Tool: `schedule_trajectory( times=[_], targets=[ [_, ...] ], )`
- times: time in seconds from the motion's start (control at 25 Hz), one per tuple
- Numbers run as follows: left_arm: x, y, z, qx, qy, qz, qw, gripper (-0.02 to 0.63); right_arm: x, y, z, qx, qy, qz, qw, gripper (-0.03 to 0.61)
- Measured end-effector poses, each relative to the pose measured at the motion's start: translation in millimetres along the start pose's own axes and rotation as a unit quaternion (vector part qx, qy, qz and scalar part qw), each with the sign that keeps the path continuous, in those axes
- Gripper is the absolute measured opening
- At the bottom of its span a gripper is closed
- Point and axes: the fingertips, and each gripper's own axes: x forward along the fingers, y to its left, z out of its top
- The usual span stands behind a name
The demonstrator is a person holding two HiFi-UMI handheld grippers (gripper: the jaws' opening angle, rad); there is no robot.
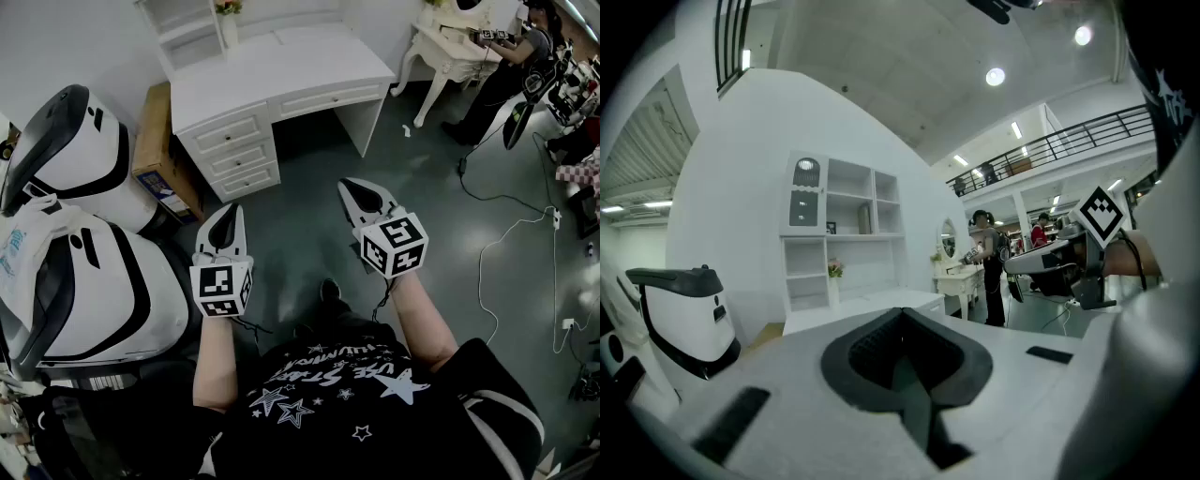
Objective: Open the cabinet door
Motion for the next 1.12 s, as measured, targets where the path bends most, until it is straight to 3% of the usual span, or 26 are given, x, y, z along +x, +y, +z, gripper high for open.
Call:
schedule_trajectory(
  times=[0.68, 0.92, 1.12],
  targets=[
    [-35, 9, -32, -0.041, 0.019, 0.016, 0.9989, 0.009, -4, 24, -20, -0.002, 0.018, 0.015, 1.000, 0.006],
    [-36, 19, -19, -0.051, -0.008, 0.019, 0.9985, 0.009, 5, 32, -14, -0.008, 0.003, 0.033, 0.999, 0.006],
    [-22, 37, -14, -0.057, -0.014, 0.048, 0.9971, 0.011, 33, 21, -12, -0.006, -0.001, 0.053, 0.999, 0.006]
  ],
)
